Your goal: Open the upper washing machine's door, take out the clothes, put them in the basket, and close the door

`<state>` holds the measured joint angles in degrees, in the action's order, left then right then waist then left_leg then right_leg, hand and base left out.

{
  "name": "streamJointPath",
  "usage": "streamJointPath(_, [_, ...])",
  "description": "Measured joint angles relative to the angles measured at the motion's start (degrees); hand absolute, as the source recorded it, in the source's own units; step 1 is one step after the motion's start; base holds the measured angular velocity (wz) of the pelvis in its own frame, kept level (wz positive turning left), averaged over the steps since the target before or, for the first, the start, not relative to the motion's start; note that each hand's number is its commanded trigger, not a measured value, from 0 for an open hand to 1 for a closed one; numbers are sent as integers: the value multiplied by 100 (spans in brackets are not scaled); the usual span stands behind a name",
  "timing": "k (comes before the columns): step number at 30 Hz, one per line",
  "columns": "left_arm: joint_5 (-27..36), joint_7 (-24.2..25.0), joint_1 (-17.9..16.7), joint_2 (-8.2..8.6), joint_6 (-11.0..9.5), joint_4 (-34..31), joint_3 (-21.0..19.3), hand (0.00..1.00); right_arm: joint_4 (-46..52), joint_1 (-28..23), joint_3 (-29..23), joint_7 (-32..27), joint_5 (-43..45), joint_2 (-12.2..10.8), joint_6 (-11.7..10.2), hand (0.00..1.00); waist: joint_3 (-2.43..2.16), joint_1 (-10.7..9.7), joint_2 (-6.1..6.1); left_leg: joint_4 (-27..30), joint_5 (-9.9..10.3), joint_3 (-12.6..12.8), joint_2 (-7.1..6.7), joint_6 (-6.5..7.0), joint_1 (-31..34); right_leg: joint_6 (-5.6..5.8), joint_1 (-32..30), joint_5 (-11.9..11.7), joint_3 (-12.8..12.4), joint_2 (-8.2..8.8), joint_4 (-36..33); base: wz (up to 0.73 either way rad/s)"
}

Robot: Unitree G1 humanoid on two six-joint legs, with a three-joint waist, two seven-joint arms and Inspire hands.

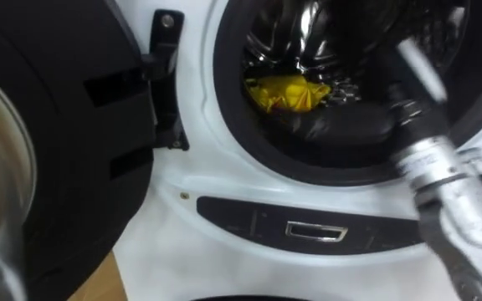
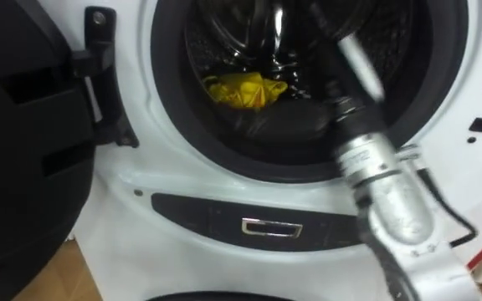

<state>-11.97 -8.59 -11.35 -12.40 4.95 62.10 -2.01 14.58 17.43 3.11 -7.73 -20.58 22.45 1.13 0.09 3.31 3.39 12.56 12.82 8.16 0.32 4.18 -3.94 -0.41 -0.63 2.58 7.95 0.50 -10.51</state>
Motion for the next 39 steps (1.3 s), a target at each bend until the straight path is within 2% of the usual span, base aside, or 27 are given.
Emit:
streamJointPath(5, [0, 2, -36, 23, 0, -71, 20, 0, -49, -7, -40, -180, -28, -2, 1, 0, 0, -46, 118, -60, 1, -48, 6, -2, -15, -1, 10, 1, 75, -3, 5, 5])
streamJointPath(9, [-7, 3, -146, 24, 9, -74, 15, 0, -96, -14, -50, -165, -29, 0, 14, 0, 22, -152, 186, -115, 5, -43, 3, 6, -71, -1, 40, 1, 72, -11, 17, 0])
streamJointPath(12, [-20, 16, -201, 7, 29, -74, -21, 0, -95, -56, -61, -133, 105, 5, 15, 0, 32, -183, 168, -130, 13, -53, 0, 18, -143, 1, 152, 2, 78, -16, 104, 2])
streamJointPath(15, [-286, 45, -233, 6, 56, -183, -222, 0, -95, -81, -164, -29, 249, 28, 16, 0, 33, -219, 145, -133, 27, -80, 3, 25, -138, 1, 176, 2, 71, -15, 138, 5])
streamJointPath(19, [-339, 90, -284, 9, 106, -182, -243, 0, -138, -83, -165, 316, 617, 107, 16, 0, -32, -184, 43, -141, 30, -82, -10, 32, -151, 2, 207, 2, 160, -1, 178, 0])
streamJointPath(21, [-337, 88, -233, -5, 123, -181, -244, 0, -237, -83, -164, 532, 690, 208, 16, 0, -35, -198, 42, -140, 30, -133, -14, 32, -174, 5, 256, 4, 166, 6, 187, 13])
streamJointPath(25, [-341, 89, -124, -27, 223, -186, -233, 0, -569, -38, -138, 902, 1200, 273, 44, 0, -53, -131, 196, -137, 21, -168, -28, 22, -169, 13, 266, 9, 247, 25, 176, 5])
streamJointPath(28, [-393, 129, -50, -56, 224, -184, -248, 0, -619, -5, -138, 1137, 1761, 340, 243, 0, 4, -106, 348, -131, 13, -179, -29, 8, -136, 13, 241, 10, 317, 37, 168, 1])
streamJointPath(30, [-393, 207, -49, -61, 229, -176, -247, 0, -622, 0, -138, 1287, 2064, 403, 280, 0, -22, -68, 404, -122, 9, -183, -30, 2, -68, 12, 166, 9, 315, 34, 152, -2])
streamJointPath(31, [-394, 242, -54, -62, 255, -176, -247, 0, -692, 67, -89, 1378, 2306, 484, 279, 0, -10, -4, 430, -123, 6, -184, -30, -1, -69, 10, 159, 8, 295, 27, 147, -8])
streamJointPath(34, [-391, 263, -56, -108, 364, -187, -234, 0, -844, 226, 80, 1500, 2595, 653, 359, 0, -7, -9, 503, -122, -1, -181, -28, -9, -79, 8, 158, 7, 287, 17, 148, -4])
streamJointPath(39, [-391, 293, -73, -217, 434, -289, -237, 0, -1176, 523, 86, 1676, 3076, 753, 542, 0, -12, 52, 564, -116, -1, -186, -31, -8, -79, 0, 161, 2, 303, 28, 144, 0])
